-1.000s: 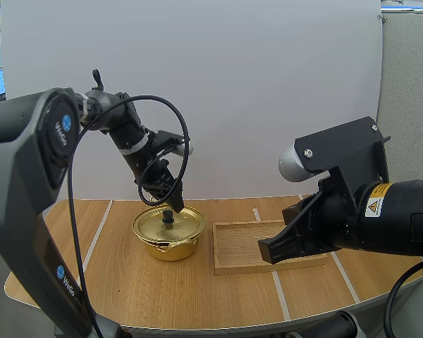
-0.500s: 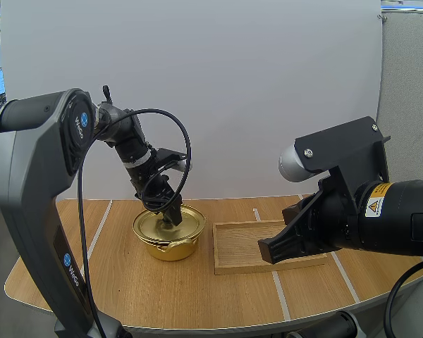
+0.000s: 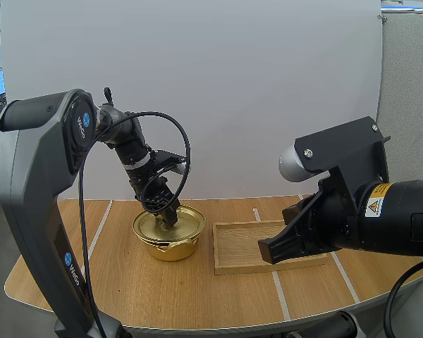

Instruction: Open the pot, put the pineapple inside, and close it

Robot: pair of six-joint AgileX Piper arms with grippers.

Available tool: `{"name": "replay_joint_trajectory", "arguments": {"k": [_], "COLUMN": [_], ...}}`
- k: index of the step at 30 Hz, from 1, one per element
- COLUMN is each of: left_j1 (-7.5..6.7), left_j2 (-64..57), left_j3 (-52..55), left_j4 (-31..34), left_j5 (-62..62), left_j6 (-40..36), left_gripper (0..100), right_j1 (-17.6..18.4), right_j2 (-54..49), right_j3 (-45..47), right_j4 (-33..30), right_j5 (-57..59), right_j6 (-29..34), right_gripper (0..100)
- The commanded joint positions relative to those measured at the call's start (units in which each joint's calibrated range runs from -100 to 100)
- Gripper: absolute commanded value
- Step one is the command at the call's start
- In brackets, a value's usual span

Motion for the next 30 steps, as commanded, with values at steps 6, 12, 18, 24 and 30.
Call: {"name": "replay_joint_trajectory", "arguments": {"k": [6, 12, 18, 24, 30], "left_j1": [-0.08, -0.08, -0.08, -0.08, -0.08], "left_j2": [0.1, 0.1, 0.1, 0.1, -0.9], "left_j3": [0.1, 0.1, 0.1, 0.1, 0.1], "left_j4": [-6.5, -4.7, -2.7, -2.1, -2.0], "left_j5": [-2.0, -2.5, -2.5, -2.5, -2.5], "left_j6": [2.2, 1.8, 1.3, 0.9, 0.9], "left_gripper": [81, 77, 27, 0, 0], "right_j1": [-0.2, -0.2, -0.2, -0.2, -0.2], "right_j2": [-0.5, -0.5, -0.5, -0.5, -0.5], "right_j3": [0.3, 0.3, 0.3, 0.3, 0.3], "right_j4": [0.1, -0.4, -0.4, -0.4, -0.4], "right_j5": [0.0, 0.0, 0.0, 0.0, 0.0], "right_j6": [-0.3, -0.3, -0.3, -0.3, -0.3], "right_gripper": [0, 0, 0, 0, 0]}}
